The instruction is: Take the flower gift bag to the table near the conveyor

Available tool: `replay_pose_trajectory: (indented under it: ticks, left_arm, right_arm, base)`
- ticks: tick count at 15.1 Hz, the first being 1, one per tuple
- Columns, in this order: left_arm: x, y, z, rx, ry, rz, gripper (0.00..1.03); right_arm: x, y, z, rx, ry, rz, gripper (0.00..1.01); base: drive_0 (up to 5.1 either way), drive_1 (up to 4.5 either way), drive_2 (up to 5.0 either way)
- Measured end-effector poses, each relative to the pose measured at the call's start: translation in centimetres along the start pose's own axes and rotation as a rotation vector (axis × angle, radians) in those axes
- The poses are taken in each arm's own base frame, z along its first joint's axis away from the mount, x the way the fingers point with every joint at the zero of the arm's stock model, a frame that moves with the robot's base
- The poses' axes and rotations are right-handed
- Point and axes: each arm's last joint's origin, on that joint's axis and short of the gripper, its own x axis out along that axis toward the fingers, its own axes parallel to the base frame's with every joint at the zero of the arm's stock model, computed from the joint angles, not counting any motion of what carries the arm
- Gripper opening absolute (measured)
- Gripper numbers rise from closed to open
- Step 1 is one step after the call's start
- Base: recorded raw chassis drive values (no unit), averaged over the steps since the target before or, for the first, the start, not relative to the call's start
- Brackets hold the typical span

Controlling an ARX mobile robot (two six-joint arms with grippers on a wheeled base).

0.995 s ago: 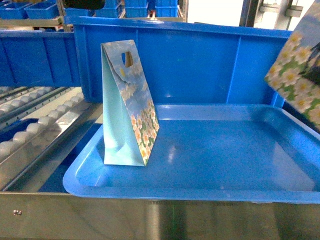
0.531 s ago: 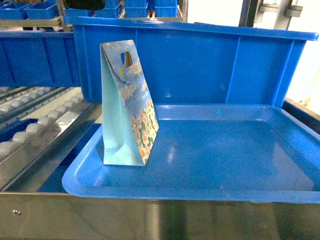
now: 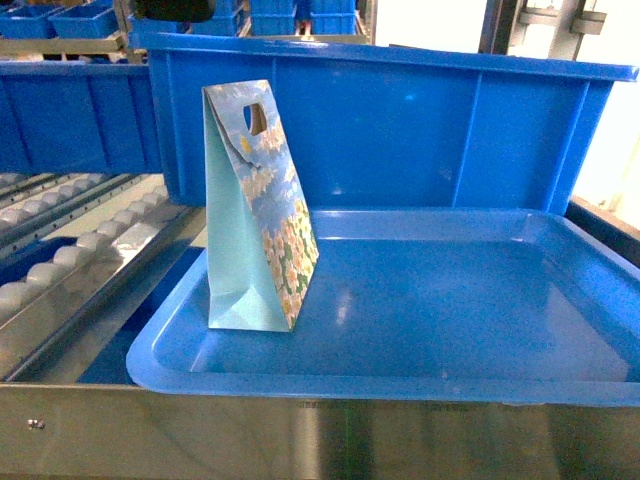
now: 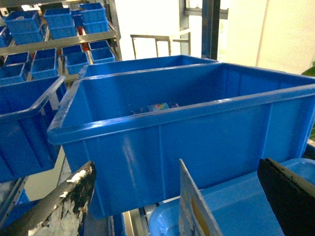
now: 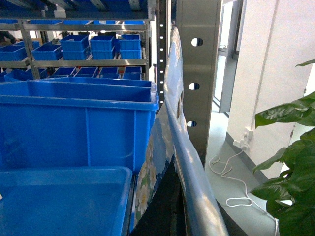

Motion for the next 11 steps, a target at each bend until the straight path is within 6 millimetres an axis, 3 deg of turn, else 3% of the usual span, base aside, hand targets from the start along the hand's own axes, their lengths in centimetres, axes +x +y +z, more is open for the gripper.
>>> replay_pose_trajectory:
  ticks: [2,6,11]
  left_arm:
    - [0.7,-1.6,-0.3,0.019,0.035,-0.027,0.98]
    - [1.9,-3.4,-3.0,-0.006,0.195,-0.001,0.98]
    - [3.2,-3.3,-3.5,-0.049,0.266,-0.011,0.98]
  right_arm:
    - [0.0,0.0,0.0,0.000,0.000,0.000,0.02]
    - [0.0,0.0,0.0,0.000,0.000,0.000,0.02]
    - [0.0,0.0,0.0,0.000,0.000,0.000,0.02]
  base:
    - [0.0,0.00,0.0]
    - [0.0,0.00,0.0]
    - [0.0,0.00,0.0]
